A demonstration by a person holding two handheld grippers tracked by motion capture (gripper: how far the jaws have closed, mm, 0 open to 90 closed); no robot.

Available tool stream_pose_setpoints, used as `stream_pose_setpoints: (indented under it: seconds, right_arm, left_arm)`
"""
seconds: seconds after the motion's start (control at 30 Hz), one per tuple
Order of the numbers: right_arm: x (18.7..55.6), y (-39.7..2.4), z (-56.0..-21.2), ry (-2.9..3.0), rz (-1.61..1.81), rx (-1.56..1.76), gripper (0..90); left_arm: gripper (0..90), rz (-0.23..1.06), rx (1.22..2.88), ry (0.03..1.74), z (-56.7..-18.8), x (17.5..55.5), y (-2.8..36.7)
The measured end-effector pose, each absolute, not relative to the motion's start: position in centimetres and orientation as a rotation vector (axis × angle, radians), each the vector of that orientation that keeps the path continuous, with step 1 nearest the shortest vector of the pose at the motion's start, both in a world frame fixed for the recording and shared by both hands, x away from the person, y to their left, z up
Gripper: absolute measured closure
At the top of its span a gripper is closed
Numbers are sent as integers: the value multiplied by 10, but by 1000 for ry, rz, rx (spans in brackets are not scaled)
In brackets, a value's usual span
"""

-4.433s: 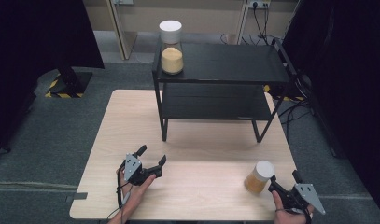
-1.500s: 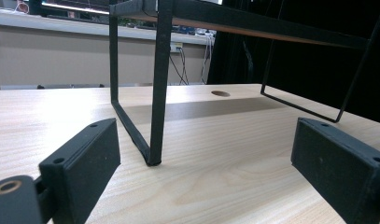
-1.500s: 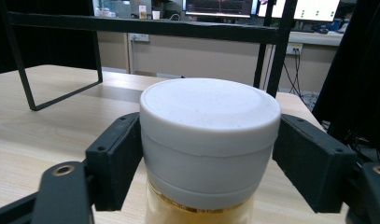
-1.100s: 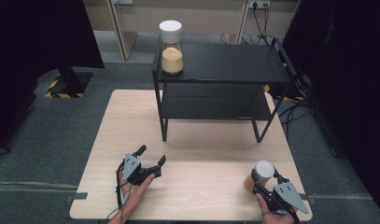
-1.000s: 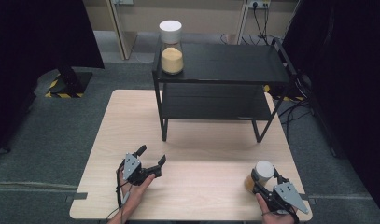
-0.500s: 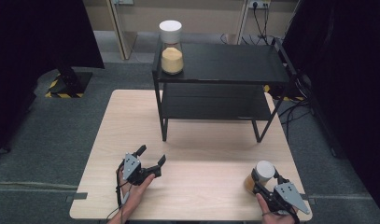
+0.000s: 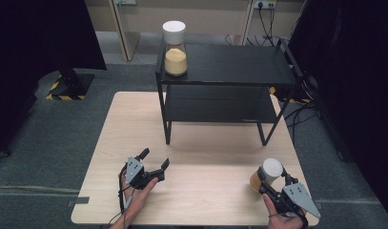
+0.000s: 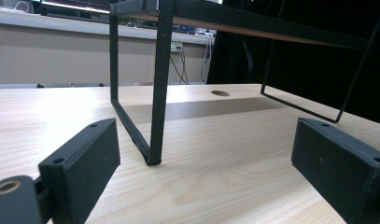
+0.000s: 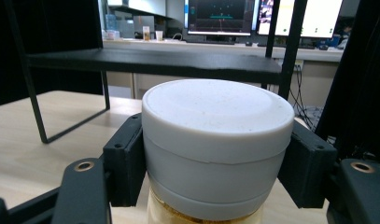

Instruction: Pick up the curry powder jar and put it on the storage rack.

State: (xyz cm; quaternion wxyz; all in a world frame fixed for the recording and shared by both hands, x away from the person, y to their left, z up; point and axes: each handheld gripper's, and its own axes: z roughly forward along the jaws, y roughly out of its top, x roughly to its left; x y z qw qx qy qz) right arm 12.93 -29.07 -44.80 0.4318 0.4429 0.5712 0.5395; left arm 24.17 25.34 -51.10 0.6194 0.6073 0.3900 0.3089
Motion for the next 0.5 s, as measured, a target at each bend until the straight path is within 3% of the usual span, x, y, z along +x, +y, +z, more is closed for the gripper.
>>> stream_pose_setpoints:
  seconds: [0.5]
  right_arm:
    - [136,-288,-428,1359,1382,1058,338]
  left_arm:
    - [72,707,1393,902,-511,242,254]
